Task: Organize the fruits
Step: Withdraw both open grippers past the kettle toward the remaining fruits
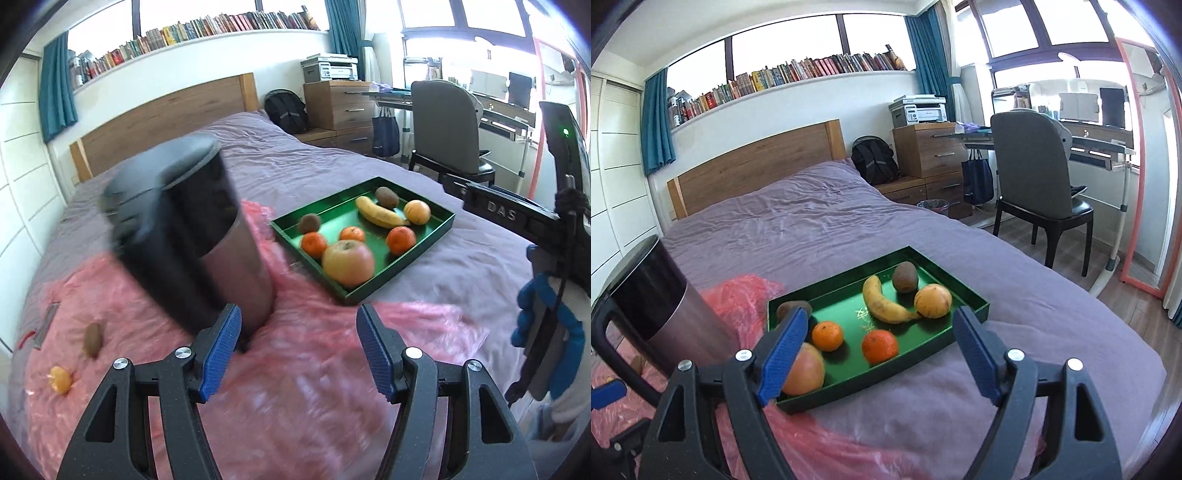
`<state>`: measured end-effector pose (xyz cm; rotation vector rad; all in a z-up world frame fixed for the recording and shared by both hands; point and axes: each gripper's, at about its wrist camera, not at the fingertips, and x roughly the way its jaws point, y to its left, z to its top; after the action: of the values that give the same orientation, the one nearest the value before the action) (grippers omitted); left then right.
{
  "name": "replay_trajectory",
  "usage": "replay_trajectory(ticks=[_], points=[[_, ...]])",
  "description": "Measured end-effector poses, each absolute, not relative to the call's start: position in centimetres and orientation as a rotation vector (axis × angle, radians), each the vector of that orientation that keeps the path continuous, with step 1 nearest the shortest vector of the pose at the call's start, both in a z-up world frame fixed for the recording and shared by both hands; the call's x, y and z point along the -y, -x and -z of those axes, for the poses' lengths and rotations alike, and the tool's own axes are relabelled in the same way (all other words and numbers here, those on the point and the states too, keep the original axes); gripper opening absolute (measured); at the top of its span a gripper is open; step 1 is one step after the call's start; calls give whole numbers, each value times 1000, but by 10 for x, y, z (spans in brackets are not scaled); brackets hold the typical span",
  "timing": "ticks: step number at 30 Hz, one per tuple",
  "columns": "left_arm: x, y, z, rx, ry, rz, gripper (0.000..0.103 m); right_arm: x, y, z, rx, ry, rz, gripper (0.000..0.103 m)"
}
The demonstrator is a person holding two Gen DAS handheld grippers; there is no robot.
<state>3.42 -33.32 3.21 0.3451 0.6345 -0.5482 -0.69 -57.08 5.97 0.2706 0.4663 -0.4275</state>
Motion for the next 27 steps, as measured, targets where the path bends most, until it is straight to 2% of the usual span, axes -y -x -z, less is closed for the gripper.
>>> replay_trajectory(ticks=[10, 13, 27], points=[[218, -7, -46, -656, -296, 389, 66, 474, 55, -65, -554, -221, 212, 103], [177, -3, -50, -644, -260, 322, 76, 437, 59, -65, -591, -223, 113, 103], [-19, -48, -22, -685, -96, -7, 77, 222, -16, -51, -749, -43, -321, 103]])
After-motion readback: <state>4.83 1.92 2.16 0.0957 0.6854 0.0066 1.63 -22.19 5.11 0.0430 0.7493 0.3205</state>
